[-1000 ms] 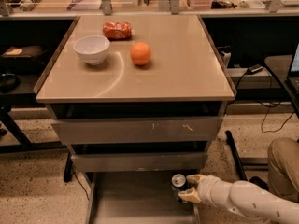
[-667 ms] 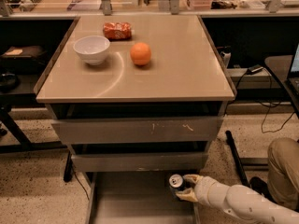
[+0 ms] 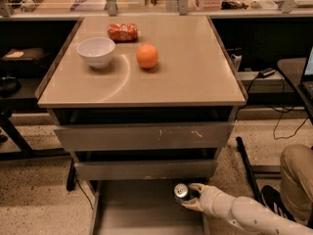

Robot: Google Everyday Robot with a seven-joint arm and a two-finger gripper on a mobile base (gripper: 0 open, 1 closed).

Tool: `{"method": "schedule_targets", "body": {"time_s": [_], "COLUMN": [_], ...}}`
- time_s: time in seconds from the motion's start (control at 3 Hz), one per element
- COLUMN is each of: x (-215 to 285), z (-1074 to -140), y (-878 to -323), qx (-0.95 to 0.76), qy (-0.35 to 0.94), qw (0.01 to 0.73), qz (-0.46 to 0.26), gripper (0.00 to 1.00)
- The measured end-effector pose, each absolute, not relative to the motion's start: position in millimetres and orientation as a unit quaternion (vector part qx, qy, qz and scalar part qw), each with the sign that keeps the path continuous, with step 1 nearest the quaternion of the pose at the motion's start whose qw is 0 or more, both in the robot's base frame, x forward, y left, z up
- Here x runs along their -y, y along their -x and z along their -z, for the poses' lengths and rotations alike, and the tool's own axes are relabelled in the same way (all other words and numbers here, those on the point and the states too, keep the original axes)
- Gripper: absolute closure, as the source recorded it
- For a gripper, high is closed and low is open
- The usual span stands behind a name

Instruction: Place pepsi can into bottom drawer

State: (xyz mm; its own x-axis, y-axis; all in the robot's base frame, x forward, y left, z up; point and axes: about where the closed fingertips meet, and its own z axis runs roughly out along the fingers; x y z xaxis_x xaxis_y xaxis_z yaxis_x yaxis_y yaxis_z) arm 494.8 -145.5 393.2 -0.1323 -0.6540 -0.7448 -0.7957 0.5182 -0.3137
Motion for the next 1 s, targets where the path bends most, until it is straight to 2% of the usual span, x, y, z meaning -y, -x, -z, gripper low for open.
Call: {"method": "schedule_targets", "body": {"time_s": [1.0], "x": [87.4], "z": [-284.4], "y": [-490.5], "qx": [-0.74], "qy": [0.512], "qw": [0.425], "qz": [-0.095], "gripper": [1.0]}}
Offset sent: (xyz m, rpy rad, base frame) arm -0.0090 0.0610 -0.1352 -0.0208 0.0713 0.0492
